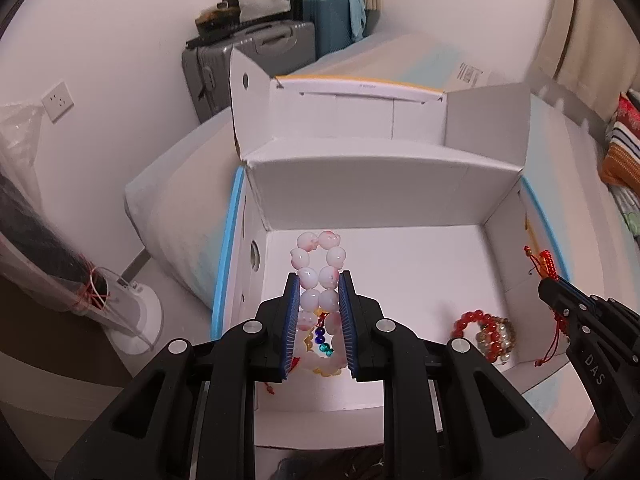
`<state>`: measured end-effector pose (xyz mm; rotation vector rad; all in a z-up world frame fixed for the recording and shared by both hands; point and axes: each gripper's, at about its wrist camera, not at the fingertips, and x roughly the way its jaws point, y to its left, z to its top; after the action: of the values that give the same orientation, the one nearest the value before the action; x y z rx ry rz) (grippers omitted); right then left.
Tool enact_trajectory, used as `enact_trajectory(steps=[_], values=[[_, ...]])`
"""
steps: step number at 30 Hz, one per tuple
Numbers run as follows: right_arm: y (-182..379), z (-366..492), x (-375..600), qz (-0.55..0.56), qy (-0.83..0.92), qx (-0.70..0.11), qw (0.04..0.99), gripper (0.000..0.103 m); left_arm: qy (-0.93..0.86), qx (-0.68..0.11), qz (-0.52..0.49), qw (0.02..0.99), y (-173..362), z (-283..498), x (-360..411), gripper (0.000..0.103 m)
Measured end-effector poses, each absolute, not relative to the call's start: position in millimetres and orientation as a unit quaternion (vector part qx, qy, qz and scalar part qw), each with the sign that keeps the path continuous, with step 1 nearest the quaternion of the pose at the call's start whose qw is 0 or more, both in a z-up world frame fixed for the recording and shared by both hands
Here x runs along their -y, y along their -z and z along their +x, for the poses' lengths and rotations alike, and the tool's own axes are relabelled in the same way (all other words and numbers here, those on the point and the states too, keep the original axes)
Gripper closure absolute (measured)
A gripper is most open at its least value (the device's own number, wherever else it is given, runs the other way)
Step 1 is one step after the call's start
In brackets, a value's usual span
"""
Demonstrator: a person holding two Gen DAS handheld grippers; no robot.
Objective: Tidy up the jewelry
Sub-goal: 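Lift both bracelets and carry them over the white box, then open both tools to drop the bracelets into the box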
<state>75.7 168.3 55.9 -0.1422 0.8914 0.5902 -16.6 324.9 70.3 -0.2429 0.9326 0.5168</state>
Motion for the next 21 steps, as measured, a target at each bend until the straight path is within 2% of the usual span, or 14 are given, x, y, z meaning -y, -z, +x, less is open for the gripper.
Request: enact_trajectory(steps=[6,12,14,16,18,20,21], values=[[-43,81,-180,-0.078,-0.278,-0.439,0.851,0.097,-0.239,-0.458,-0.113,0.849,-55,-10,-330,0.084],[-37,86,-187,-0.082,-0.273,-0.446,0.848,0.094,-0.237,-0.458,-0.112,0.849,-49,-7,-334,0.079],[-37,86,-189,-0.085,-0.270,-0.446,0.849,0.083,-0.241,-0.453,-0.108,0.851,-51,-8,-334,0.064],[-39,84,-188,-0.084,-0.265,-0.437,0.855,0.051,-0.243,-0.448,-0.108,0.854,-53,-11,-334,0.057],[-45,80,-185,-0.085,-0.259,-0.417,0.867,0.044,-0.240,-0.443,-0.112,0.856,-57,-14,-333,0.051],[-48,77,-184,-0.084,-0.262,-0.411,0.869,0.036,-0.244,-0.433,-0.108,0.861,-63,-19,-331,0.039],[-51,75,-182,-0.084,-0.259,-0.408,0.871,0.030,-0.245,-0.428,-0.104,0.864,-66,-22,-329,0.037]])
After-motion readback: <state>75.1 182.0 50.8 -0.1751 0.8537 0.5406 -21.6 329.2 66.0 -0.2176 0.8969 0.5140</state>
